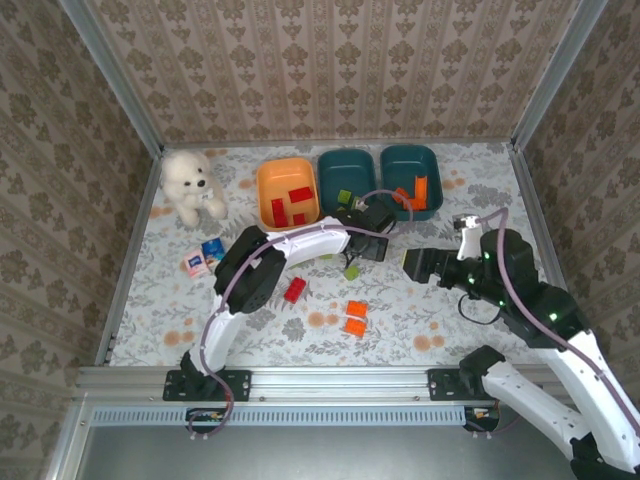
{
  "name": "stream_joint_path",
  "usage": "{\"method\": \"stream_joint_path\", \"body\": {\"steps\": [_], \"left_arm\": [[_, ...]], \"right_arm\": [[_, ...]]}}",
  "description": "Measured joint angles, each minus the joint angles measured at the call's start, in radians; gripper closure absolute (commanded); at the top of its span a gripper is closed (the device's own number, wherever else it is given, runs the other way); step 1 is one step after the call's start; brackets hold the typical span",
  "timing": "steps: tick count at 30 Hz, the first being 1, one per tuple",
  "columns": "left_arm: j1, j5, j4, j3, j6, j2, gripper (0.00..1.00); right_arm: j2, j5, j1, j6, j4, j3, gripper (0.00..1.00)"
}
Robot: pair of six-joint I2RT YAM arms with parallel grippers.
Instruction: Sort the legos into containers by color
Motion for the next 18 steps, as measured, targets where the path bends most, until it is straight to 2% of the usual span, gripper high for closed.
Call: {"method": "stream_joint_path", "body": {"steps": [5, 11, 16, 18], "left_arm": [[0.011, -0.007, -0.018, 0.048, 0.002, 0.035, 0.08], [0.049, -0.002, -0.017, 0.108, 0.019, 0.081, 0.23], [0.077, 0.017, -0.015, 0.141, 0.031, 0.117, 0.29], [0.077, 0.018, -0.015, 0.147, 0.039, 0.117, 0.37]], "right_arm": [[-0.013, 0.000, 0.000, 0.010, -0.031, 0.012, 0.04], [0.011, 0.000, -0.002, 0.011, -0.042, 0.017, 0.04], [0.019, 0.000, -0.004, 0.011, -0.042, 0.021, 0.04], [0.019, 0.000, -0.007, 0.011, -0.042, 0.021, 0.04]]}}
